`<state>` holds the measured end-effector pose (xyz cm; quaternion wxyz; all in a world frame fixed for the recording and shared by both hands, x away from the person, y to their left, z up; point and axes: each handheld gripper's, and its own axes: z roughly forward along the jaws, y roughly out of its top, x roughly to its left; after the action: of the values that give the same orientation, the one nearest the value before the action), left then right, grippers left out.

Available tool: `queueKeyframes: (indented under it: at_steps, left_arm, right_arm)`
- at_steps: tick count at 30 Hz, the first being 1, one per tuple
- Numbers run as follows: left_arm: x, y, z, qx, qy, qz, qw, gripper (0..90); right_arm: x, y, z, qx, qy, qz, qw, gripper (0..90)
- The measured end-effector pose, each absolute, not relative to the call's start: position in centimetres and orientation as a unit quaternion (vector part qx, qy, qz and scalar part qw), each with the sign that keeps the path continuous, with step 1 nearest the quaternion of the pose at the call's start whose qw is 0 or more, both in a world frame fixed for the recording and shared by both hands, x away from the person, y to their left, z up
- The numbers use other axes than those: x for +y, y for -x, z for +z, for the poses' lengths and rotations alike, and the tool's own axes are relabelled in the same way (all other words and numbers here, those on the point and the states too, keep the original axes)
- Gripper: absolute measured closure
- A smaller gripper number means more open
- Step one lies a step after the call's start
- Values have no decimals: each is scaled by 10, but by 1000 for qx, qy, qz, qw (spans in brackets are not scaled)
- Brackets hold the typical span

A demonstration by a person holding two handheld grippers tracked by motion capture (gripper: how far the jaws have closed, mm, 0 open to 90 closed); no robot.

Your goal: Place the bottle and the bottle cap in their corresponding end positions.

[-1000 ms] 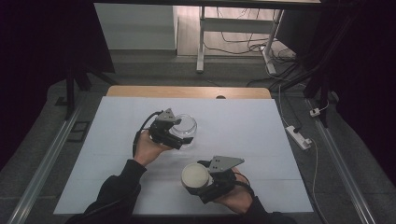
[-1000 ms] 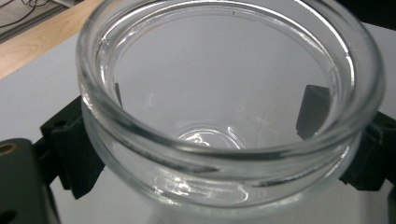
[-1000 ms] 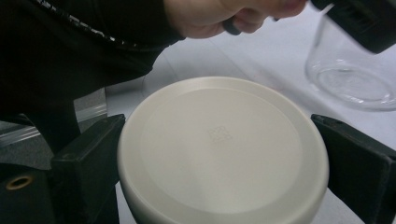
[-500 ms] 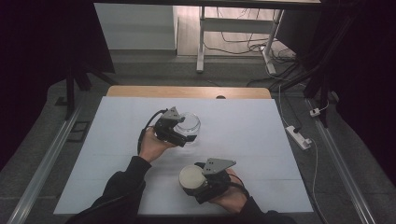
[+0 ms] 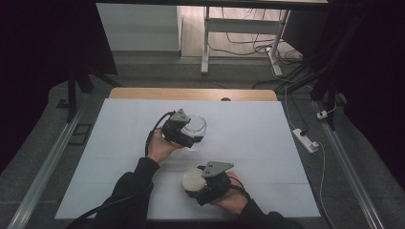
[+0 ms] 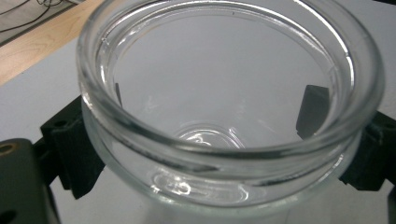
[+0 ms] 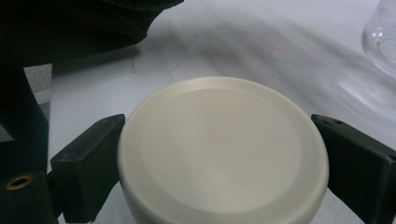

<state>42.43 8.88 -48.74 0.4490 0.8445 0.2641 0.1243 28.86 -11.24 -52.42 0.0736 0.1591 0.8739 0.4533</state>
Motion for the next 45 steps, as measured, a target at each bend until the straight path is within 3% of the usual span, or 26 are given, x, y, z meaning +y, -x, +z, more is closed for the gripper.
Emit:
queueKeyframes:
  at_steps: [25, 45]
  left_arm:
    - [82, -434, -512, 267, -846, 137, 440, 73]
    - [83, -436, -508, 289, -853, 114, 420, 65]
  right_arm:
    - [-102, -302, -540, 898, -173, 398, 71, 69]
    - [-99, -302, -541, 904, -190, 374, 80, 67]
